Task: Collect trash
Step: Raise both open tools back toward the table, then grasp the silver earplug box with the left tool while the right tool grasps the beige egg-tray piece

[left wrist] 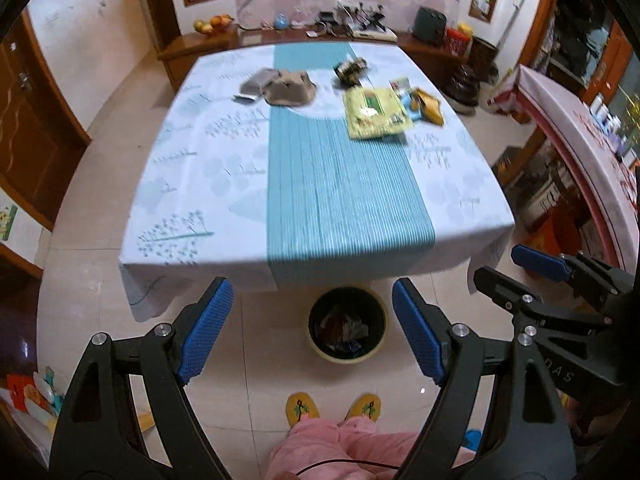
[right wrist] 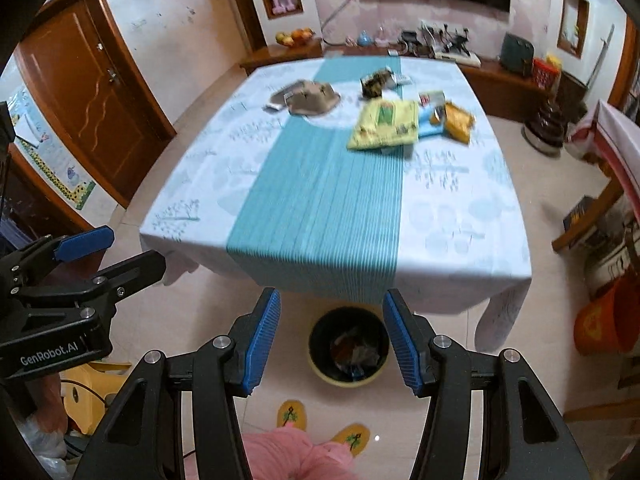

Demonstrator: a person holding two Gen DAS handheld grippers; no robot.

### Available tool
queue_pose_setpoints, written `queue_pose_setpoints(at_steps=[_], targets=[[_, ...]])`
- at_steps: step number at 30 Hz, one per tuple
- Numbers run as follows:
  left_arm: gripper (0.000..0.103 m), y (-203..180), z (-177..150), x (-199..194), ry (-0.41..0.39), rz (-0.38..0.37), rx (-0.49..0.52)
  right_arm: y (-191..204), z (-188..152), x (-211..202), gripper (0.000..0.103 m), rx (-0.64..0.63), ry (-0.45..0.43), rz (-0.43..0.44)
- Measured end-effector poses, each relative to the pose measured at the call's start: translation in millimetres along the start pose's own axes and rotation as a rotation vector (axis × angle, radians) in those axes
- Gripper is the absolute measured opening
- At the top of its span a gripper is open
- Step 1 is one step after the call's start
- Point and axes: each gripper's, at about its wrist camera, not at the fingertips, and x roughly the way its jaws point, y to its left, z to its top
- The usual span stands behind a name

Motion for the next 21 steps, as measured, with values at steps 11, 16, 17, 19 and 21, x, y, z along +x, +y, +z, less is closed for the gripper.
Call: queue_pose_setpoints(at_steps=[11, 16, 17, 19, 21], targets=[[0.08, 15.5, 28.0, -15.4, -0.067, 0.051, -0.044, 8.6, 44.6, -3.1, 0.054, -0.073, -0.064, 0.023], [0.08, 31.0, 53.6, -7.3, -0.087, 0.058, -0.035, 14.5, 74.4, 15.9, 0.054, -0.086, -0.075, 0.023], [0.08, 34.2, 59.4, -4.9, -0.09, 0.06, -0.035, 14.9, 80.8, 20.7, 0.054, -0.084, -0.074, 0.024], [0.08, 45.4, 76.5, 3.5, -0.091, 0.062, -0.027, 17.4, 98.7, 32.5, 0.054, -0.076, -0.074, 0.02], [0.08, 55.1, 93.7, 13.4, -0.09, 0.062, -0.021, 19.4, 118.5, 46.8, 0.054, -0.062, -0.074, 0.015]])
